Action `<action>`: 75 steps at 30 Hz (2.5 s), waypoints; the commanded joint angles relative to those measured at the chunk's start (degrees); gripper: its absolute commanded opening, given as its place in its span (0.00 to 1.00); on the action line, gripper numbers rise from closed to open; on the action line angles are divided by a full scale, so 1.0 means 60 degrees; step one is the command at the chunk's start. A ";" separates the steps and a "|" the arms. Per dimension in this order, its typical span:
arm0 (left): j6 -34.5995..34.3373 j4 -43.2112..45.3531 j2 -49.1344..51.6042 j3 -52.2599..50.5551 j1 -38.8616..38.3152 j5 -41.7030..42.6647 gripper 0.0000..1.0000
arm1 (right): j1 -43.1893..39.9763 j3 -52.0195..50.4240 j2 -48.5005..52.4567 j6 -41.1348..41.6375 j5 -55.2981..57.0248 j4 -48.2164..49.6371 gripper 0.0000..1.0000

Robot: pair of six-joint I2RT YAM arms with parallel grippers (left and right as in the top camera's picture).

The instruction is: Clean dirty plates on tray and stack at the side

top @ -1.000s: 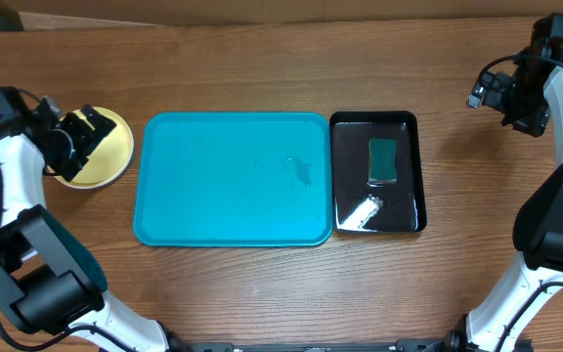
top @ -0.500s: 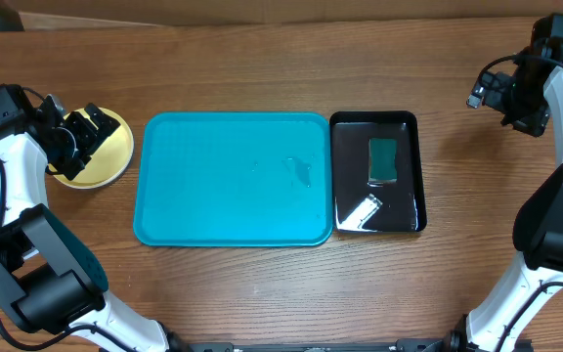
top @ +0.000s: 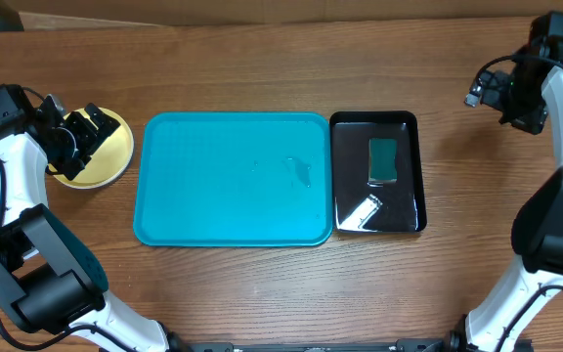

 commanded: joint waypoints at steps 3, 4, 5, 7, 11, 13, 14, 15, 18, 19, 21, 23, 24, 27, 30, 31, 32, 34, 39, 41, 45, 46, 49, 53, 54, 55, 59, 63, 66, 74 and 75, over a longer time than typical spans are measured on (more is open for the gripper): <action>0.0178 -0.0004 0.0051 0.0193 0.0018 -0.0069 1.00 | 0.1075 0.0131 -0.2514 0.0029 -0.0007 0.0211 1.00; 0.0178 -0.0007 0.0051 0.0193 0.0018 -0.0069 1.00 | 0.1260 0.0131 -0.2885 0.0029 -0.0011 0.0248 1.00; 0.0178 -0.0007 0.0051 0.0193 0.0018 -0.0069 1.00 | 0.1472 0.0131 -0.3308 0.0029 -0.0011 0.0284 1.00; 0.0178 -0.0007 0.0051 0.0193 0.0018 -0.0069 1.00 | 0.1840 0.0131 -0.4033 0.0029 -0.0011 0.0284 1.00; 0.0178 -0.0007 0.0051 0.0193 0.0018 -0.0069 1.00 | 0.2692 0.0131 -0.5683 0.0029 -0.0011 0.0284 1.00; 0.0178 -0.0004 0.0051 0.0193 0.0018 -0.0069 1.00 | 0.3078 0.0131 -0.6459 0.0029 -0.0011 0.0284 1.00; 0.0178 -0.0007 0.0051 0.0193 0.0018 -0.0069 1.00 | 0.3282 0.0131 -0.6903 0.0029 -0.0011 0.0280 1.00; 0.0178 -0.0007 0.0051 0.0193 0.0018 -0.0069 1.00 | 0.3442 0.0131 -0.7300 0.0029 -0.0011 0.0280 1.00; 0.0178 -0.0007 0.0051 0.0193 0.0018 -0.0069 1.00 | 0.3712 0.0131 -0.8411 0.0029 -0.0011 0.0280 1.00; 0.0178 -0.0007 0.0051 0.0193 0.0018 -0.0069 1.00 | 0.3730 0.0127 -0.8772 0.0029 -0.0011 0.0273 1.00; 0.0178 -0.0004 0.0051 0.0193 0.0018 -0.0069 1.00 | 0.3730 0.0127 -0.9344 0.0022 0.0015 0.0229 1.00; 0.0178 -0.0007 0.0051 0.0193 0.0018 -0.0069 1.00 | 0.3730 0.0036 -0.9919 -0.0229 0.0259 0.0131 1.00; 0.0178 -0.0007 0.0051 0.0193 0.0018 -0.0069 1.00 | 0.3730 -0.0080 -1.0225 -0.0350 0.0339 0.0131 1.00; 0.0178 -0.0007 0.0051 0.0193 0.0018 -0.0069 1.00 | 0.3727 -0.0761 -1.1129 -0.0379 0.0430 0.0149 1.00; 0.0178 -0.0004 0.0051 0.0193 0.0018 -0.0069 1.00 | 0.3719 -0.1912 -1.2101 -0.0521 0.0455 0.0557 1.00; 0.0178 -0.0007 0.0051 0.0193 0.0018 -0.0069 1.00 | 0.3719 -0.2379 -1.2448 -0.0550 0.0455 0.0882 1.00; 0.0178 -0.0007 0.0051 0.0193 0.0018 -0.0069 1.00 | 0.3719 -0.2976 -1.2841 -0.0561 0.0470 0.1341 1.00; 0.0178 -0.0007 0.0051 0.0193 0.0018 -0.0069 1.00 | 0.3719 -0.4124 -1.3555 -0.0594 0.0528 0.2390 1.00; 0.0178 -0.0007 0.0051 0.0193 0.0018 -0.0069 1.00 | 0.3625 -0.7424 -1.5424 -0.0656 0.0452 0.5858 1.00; 0.0178 -0.0007 0.0051 0.0193 0.0018 -0.0069 1.00 | 0.3519 -0.8553 -1.6050 -0.0652 0.0270 0.7020 1.00; 0.0178 -0.0007 0.0051 0.0193 0.0018 -0.0069 1.00 | 0.3322 -1.0786 -1.7274 -0.0652 -0.0076 0.9373 1.00; 0.0178 -0.0007 0.0051 0.0193 0.0018 -0.0069 1.00 | 0.3293 -1.1238 -1.7515 -0.0648 -0.0098 0.9810 1.00; 0.0178 -0.0007 0.0051 0.0193 0.0018 -0.0069 1.00 | 0.3286 -1.2641 -1.8269 -0.0652 -0.0175 1.1122 1.00; 0.0178 -0.0007 0.0051 0.0193 0.0018 -0.0069 1.00 | 0.3286 -1.4192 -1.9114 -0.0652 -0.0208 1.2411 1.00; 0.0178 -0.0007 0.0051 0.0193 0.0018 -0.0069 1.00 | 0.3286 -1.4528 -1.9289 -0.0652 -0.0208 1.2641 1.00; 0.0178 -0.0007 0.0051 0.0193 0.0018 -0.0069 1.00 | 0.3286 -1.4845 -1.9434 -0.0648 -0.0208 1.2841 1.00; 0.0178 -0.0007 0.0051 0.0193 0.0018 -0.0069 1.00 | 0.3268 -1.6007 -1.9624 -0.0645 -0.0302 1.3763 1.00; 0.0178 -0.0004 0.0051 0.0193 0.0018 -0.0069 1.00 | 0.3151 -1.6753 -1.9624 -0.0499 -0.0346 1.4138 1.00; 0.0178 -0.0004 0.0051 0.0193 0.0018 -0.0069 1.00 | 0.3060 -1.7099 -1.9624 -0.0503 -0.0364 1.4134 1.00; 0.0175 -0.0007 0.0051 0.0193 0.0018 -0.0069 1.00 | 0.2605 -1.7872 -1.9624 -0.0503 -0.0521 1.4032 1.00; 0.0178 -0.0004 0.0051 0.0193 0.0018 -0.0069 1.00 | 0.2590 -1.7926 -1.9624 -0.0510 -0.0517 1.3948 1.00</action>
